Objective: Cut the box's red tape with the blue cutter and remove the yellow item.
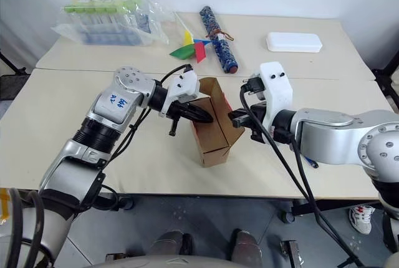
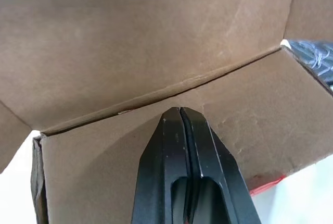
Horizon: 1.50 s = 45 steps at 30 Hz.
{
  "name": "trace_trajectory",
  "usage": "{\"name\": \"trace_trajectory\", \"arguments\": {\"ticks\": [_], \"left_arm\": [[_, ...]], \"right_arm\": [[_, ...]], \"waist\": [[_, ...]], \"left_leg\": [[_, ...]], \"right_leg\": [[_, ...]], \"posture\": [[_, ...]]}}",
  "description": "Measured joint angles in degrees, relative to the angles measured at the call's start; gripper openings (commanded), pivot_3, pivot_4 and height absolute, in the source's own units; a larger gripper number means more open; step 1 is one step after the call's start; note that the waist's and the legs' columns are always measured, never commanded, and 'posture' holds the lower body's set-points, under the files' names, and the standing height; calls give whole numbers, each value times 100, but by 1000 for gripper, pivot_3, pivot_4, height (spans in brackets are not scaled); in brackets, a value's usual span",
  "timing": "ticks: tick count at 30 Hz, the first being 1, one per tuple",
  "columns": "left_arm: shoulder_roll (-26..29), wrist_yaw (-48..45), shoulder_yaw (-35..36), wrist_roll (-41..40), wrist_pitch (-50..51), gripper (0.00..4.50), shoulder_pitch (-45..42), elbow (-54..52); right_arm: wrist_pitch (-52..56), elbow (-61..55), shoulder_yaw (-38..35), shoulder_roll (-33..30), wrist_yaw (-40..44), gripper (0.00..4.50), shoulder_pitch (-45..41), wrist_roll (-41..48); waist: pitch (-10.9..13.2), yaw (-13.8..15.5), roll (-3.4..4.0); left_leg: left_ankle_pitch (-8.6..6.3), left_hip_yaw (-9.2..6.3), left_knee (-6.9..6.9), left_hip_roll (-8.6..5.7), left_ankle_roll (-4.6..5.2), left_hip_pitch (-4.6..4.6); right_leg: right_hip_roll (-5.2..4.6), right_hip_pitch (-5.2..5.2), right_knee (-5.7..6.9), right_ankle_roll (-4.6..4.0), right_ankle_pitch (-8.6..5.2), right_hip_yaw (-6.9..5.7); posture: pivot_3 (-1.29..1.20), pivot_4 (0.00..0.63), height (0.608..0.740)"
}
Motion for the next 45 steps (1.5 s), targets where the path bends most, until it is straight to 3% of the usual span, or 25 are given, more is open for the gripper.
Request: {"name": "trace_trajectory", "arguments": {"ticks": [13,36,45], "left_arm": [[669,-256,-63,9,-144,0,267,-558],[1264,89,163,161,624,0,1045,-1437],[916,303,-158,439,798,0,1393,-1153]], "right_arm": [[209,0,-292,-1333,744,19,543,-4],[759,467,-24,-1483,1109,19,753,-45],[916,580,345,-988,973,19,548,-35]], "waist": [[-4,-9,4],[-22,51,32],[-2,80,13]], "left_leg": [[0,-6,0,13,0,17],[0,-13,15,10,1,25],[1,-2,9,6,2,-7]], "right_leg": [[0,14,-1,-1,0,4],[-7,26,-5,-3,0,10],[-5,2,-6,-2,0,-6]], "posture": [[0,150,740],[0,150,740],[0,150,740]]}}
